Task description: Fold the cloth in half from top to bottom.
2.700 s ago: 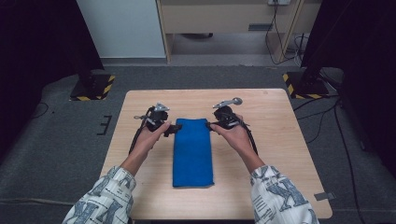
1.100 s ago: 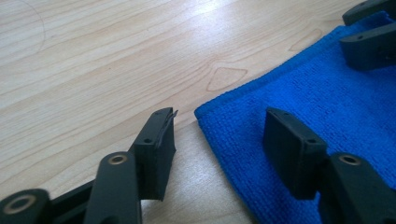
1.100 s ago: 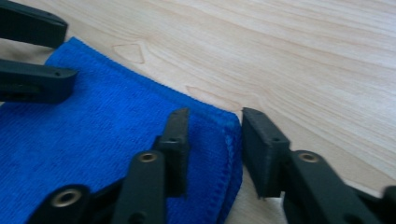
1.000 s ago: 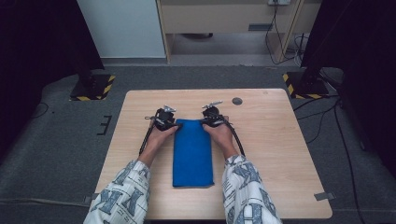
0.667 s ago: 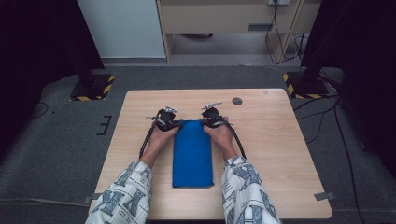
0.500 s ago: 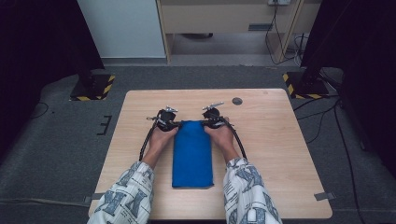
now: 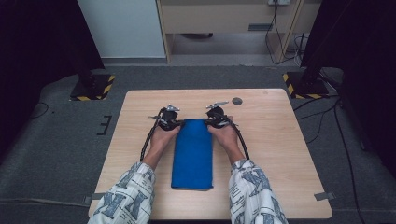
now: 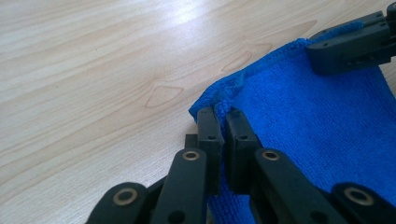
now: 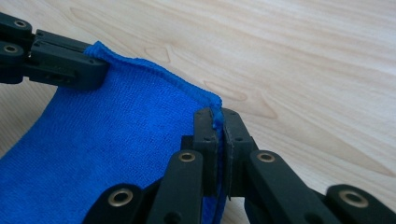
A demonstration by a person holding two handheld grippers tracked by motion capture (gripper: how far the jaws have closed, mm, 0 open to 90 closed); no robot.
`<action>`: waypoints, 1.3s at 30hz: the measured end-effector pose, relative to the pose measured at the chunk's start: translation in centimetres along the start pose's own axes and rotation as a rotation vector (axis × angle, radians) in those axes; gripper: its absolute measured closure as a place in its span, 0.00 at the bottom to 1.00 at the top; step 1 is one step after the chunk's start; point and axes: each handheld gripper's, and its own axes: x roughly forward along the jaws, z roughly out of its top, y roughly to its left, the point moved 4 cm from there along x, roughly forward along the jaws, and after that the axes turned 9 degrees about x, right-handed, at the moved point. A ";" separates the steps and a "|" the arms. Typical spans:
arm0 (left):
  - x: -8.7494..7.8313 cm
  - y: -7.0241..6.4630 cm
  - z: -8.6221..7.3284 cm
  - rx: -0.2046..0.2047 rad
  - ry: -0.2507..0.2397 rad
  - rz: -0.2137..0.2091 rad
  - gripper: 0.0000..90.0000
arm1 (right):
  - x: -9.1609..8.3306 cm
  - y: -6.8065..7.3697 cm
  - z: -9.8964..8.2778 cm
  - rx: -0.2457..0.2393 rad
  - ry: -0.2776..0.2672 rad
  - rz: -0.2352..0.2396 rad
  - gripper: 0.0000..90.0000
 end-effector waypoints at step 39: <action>-4.5 0.3 3.2 0.019 -0.118 0.014 0.96 | -4.6 1.4 3.5 -0.003 -0.113 0.028 0.96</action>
